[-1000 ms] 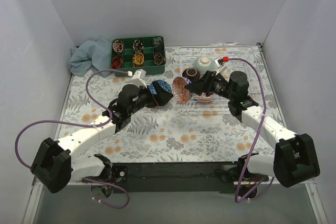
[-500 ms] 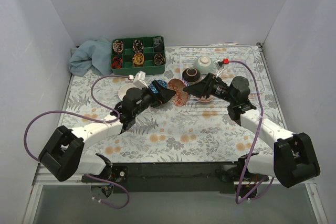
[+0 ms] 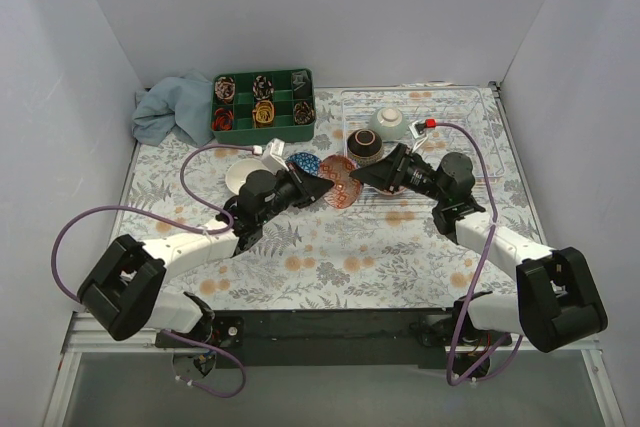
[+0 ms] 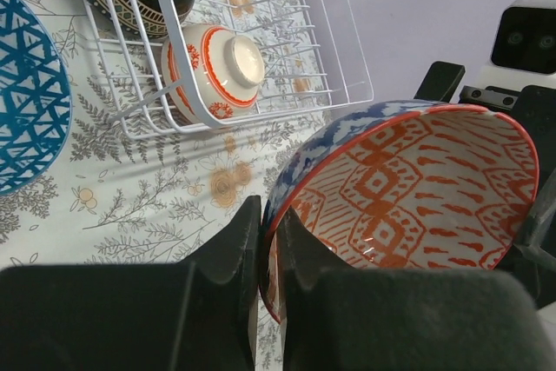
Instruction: Unload the bowls from the dish rack
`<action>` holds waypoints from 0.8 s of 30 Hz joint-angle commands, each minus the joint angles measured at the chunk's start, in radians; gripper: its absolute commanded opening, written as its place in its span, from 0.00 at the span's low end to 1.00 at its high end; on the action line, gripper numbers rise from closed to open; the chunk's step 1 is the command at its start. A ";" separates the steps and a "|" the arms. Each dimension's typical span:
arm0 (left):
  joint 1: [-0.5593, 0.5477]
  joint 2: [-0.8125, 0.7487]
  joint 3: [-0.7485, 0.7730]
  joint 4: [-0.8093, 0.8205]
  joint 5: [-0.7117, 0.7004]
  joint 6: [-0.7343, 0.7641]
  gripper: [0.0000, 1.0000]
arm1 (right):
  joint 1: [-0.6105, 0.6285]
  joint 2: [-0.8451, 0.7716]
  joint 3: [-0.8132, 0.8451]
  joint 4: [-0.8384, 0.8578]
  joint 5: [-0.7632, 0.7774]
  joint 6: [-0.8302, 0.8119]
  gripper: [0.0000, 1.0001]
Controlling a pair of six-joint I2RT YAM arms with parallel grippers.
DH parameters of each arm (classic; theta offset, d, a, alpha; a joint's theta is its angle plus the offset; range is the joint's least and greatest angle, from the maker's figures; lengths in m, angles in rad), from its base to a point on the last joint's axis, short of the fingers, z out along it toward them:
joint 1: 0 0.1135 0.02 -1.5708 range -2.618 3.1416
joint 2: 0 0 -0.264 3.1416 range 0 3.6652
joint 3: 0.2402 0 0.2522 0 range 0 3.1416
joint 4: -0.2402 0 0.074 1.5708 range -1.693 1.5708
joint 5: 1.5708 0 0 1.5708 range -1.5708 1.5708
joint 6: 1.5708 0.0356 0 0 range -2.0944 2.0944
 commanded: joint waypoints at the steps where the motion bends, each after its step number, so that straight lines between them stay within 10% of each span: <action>1: 0.014 -0.066 -0.004 -0.083 -0.115 0.022 0.00 | 0.009 -0.014 -0.011 0.127 -0.030 -0.021 0.37; 10: 0.014 -0.139 0.070 -0.310 -0.211 0.152 0.00 | 0.003 -0.023 -0.034 0.078 -0.032 -0.092 0.84; 24: 0.016 -0.059 0.392 -0.823 -0.362 0.416 0.00 | -0.045 -0.153 0.058 -0.535 0.196 -0.510 0.91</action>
